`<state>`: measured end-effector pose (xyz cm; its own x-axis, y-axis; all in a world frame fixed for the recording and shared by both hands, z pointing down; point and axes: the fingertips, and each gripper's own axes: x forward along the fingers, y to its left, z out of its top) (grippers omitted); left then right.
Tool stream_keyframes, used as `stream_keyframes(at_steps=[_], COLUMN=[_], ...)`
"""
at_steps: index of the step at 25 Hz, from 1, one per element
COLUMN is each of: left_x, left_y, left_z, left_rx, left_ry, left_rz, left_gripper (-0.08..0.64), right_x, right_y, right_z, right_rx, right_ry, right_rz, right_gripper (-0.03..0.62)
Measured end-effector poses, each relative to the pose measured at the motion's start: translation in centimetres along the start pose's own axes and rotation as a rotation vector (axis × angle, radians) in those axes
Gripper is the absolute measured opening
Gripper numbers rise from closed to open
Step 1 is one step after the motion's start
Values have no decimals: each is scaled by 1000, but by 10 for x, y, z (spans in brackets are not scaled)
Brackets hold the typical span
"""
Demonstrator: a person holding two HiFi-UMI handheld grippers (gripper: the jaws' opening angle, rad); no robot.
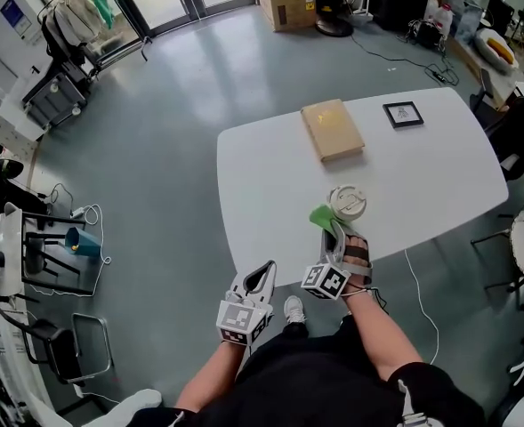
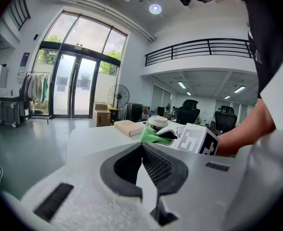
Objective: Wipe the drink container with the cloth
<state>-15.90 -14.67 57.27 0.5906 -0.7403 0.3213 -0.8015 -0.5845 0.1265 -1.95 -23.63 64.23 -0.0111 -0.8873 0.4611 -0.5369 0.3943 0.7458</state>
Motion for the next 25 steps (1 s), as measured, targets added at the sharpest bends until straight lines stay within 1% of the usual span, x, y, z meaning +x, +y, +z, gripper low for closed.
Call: stream_keyframes(at_steps=[5,13,20,25], left_x=[-5,-10,-14,-13], left_y=[7,8,15,11], left_z=[-3,-12,-14,-12], left_rx=[0,-13,-7,-15], left_ry=[17,37,44,44], left_rz=[25,26,39,42], left_gripper=[8,8,8,8], right_x=[14,31,45,44], right_y=[18,42,62,63], right_z=[-9,-27,-36,-36], right_rx=[-7,-15,-35,-23], right_ry=[34,82,102,92], right_rz=[23,68,103,126], right_gripper=[101,103,103,104])
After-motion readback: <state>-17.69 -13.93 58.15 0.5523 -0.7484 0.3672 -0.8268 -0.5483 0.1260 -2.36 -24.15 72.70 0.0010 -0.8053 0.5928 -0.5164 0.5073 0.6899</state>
